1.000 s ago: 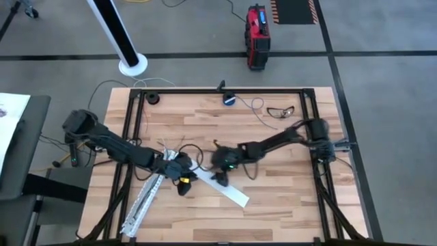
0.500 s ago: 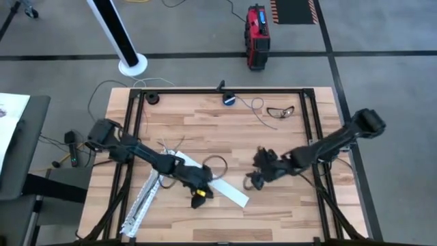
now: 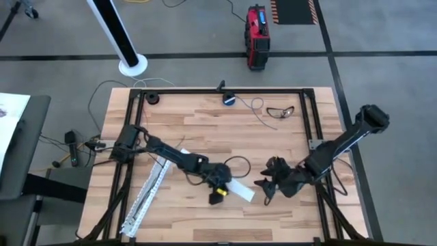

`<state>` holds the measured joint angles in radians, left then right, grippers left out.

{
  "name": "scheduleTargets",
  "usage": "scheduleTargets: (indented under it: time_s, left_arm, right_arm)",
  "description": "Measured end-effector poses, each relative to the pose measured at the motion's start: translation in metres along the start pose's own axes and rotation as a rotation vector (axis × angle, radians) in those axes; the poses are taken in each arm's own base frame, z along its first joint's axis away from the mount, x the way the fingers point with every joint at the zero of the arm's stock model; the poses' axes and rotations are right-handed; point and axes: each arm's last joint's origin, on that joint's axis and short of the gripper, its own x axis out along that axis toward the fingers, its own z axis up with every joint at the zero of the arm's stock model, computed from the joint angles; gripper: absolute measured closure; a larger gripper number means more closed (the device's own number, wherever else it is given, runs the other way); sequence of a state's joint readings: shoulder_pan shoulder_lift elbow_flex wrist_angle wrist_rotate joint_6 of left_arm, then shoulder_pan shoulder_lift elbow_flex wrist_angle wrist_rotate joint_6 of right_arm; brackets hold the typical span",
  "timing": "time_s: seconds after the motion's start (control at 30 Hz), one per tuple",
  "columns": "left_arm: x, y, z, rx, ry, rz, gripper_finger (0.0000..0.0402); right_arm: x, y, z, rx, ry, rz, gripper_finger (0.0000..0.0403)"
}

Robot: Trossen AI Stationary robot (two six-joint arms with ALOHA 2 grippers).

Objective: Ziptie cables
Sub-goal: Close the white cable duct

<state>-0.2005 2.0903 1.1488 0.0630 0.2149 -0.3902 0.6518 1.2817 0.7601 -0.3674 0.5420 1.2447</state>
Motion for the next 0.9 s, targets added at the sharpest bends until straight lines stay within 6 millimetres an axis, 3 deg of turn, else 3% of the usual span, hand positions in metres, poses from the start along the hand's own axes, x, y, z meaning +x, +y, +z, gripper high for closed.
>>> scheduleTargets:
  time_s: [0.13, 0.33, 0.53, 0.6, 0.7, 0.83, 0.9]
  left_arm:
    - [-0.005, 0.004, 0.027, -0.002, -0.070, 0.007, 0.0332]
    - [-0.019, 0.022, 0.066, -0.011, -0.242, 0.154, 0.0332]
    - [-0.034, 0.026, 0.080, -0.089, -0.257, 0.151, 0.0332]
    - [-0.051, 0.014, 0.092, -0.070, -0.317, 0.122, 0.0332]
    - [-0.095, -0.005, 0.111, 0.010, -0.396, 0.103, 0.0332]
    - [-0.154, -0.008, 0.118, 0.006, -0.423, 0.137, 0.0332]
    - [-0.174, -0.010, 0.115, -0.030, -0.426, 0.138, 0.0332]
  right_arm:
    - [-0.006, 0.002, -0.010, 0.011, -0.027, -0.002, 0.0133]
    - [-0.009, 0.004, -0.020, 0.036, -0.038, 0.002, 0.0133]
    - [-0.007, 0.013, -0.028, 0.086, -0.142, 0.039, 0.0133]
    - [-0.005, 0.020, -0.030, 0.118, -0.252, 0.068, 0.0133]
    - [0.002, 0.024, -0.033, 0.144, -0.407, 0.055, 0.0133]
    - [0.017, 0.019, -0.034, 0.181, -0.474, -0.001, 0.0133]
    - [0.024, 0.017, -0.032, 0.125, -0.535, -0.049, 0.0133]
